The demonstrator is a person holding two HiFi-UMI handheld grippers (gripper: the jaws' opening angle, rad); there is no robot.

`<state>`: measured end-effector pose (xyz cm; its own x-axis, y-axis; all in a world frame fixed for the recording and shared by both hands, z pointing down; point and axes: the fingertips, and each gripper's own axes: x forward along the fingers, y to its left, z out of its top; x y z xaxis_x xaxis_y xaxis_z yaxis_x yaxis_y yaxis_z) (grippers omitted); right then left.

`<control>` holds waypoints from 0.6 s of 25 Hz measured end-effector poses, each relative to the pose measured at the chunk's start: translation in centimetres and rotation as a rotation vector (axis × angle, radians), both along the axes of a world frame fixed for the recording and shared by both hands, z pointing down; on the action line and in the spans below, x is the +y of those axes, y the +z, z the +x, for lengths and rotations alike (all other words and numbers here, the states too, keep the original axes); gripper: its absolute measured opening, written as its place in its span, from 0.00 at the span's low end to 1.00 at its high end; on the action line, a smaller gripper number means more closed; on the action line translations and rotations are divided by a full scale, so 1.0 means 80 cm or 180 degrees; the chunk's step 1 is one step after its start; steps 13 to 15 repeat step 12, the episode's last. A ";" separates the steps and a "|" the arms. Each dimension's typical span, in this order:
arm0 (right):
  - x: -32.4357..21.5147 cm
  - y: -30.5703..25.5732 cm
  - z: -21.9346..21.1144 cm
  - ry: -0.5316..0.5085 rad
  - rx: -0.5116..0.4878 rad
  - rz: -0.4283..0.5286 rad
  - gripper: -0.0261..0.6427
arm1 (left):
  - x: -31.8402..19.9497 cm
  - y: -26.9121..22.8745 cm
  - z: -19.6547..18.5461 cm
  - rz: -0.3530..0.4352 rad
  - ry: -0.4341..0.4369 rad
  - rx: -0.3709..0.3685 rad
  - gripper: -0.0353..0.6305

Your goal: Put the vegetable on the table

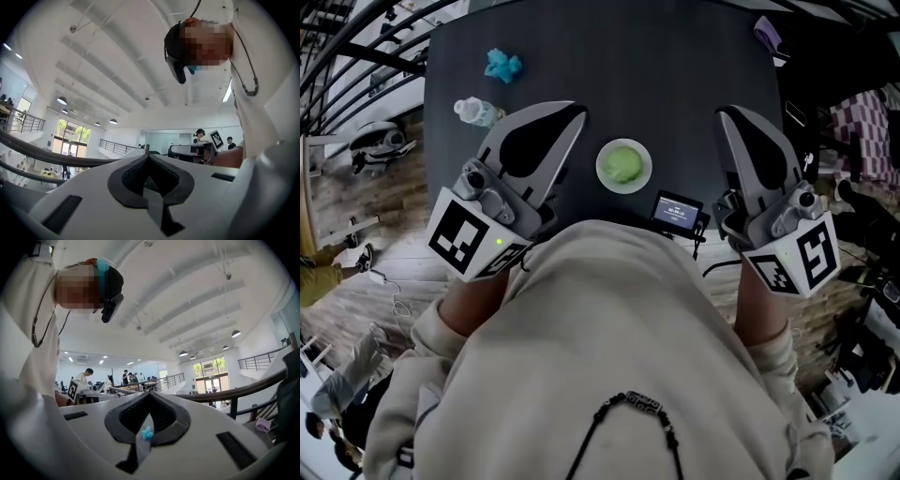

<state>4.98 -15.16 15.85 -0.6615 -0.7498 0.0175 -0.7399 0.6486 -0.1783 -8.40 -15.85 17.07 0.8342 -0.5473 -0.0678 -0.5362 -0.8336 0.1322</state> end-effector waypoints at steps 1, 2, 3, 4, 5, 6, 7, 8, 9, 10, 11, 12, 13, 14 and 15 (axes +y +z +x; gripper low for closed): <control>-0.001 0.001 -0.001 -0.0006 0.0005 -0.0008 0.06 | -0.001 0.000 0.000 0.0005 0.0002 -0.0011 0.06; -0.003 0.002 -0.001 -0.0011 0.0007 -0.0015 0.06 | -0.002 0.000 0.001 0.0013 0.0000 -0.0022 0.06; -0.004 0.003 -0.002 -0.0015 0.0010 -0.0021 0.06 | -0.003 0.000 0.000 0.0022 -0.0004 -0.0035 0.06; -0.005 0.004 -0.003 -0.0021 0.0011 -0.0022 0.06 | -0.004 0.000 0.000 0.0034 -0.0010 -0.0050 0.06; -0.005 0.004 -0.003 -0.0029 0.0010 -0.0017 0.06 | -0.004 -0.001 0.000 0.0050 -0.0013 -0.0071 0.06; -0.005 0.003 -0.004 -0.0038 0.0007 -0.0005 0.06 | -0.003 -0.001 0.001 0.0071 -0.0010 -0.0097 0.06; -0.004 0.003 -0.005 -0.0049 0.0006 0.0012 0.06 | -0.001 -0.002 0.003 0.0092 0.0001 -0.0131 0.06; -0.003 0.002 -0.006 -0.0061 0.0010 0.0031 0.06 | 0.002 -0.003 0.005 0.0106 0.0019 -0.0171 0.06; -0.002 0.002 -0.007 -0.0076 0.0014 0.0047 0.06 | 0.005 -0.002 0.008 0.0109 0.0039 -0.0210 0.06; -0.002 0.002 -0.007 -0.0094 0.0016 0.0060 0.06 | 0.008 -0.002 0.010 0.0107 0.0057 -0.0237 0.06; -0.001 0.002 -0.008 -0.0112 0.0016 0.0070 0.06 | 0.009 -0.001 0.013 0.0107 0.0072 -0.0250 0.06; -0.001 0.002 -0.008 -0.0131 0.0017 0.0079 0.06 | 0.011 -0.001 0.015 0.0110 0.0086 -0.0257 0.06; -0.001 0.002 -0.008 -0.0131 0.0017 0.0079 0.06 | 0.011 -0.001 0.015 0.0110 0.0086 -0.0257 0.06; -0.001 0.002 -0.008 -0.0131 0.0017 0.0079 0.06 | 0.011 -0.001 0.015 0.0110 0.0086 -0.0257 0.06; -0.001 0.002 -0.008 -0.0131 0.0017 0.0079 0.06 | 0.011 -0.001 0.015 0.0110 0.0086 -0.0257 0.06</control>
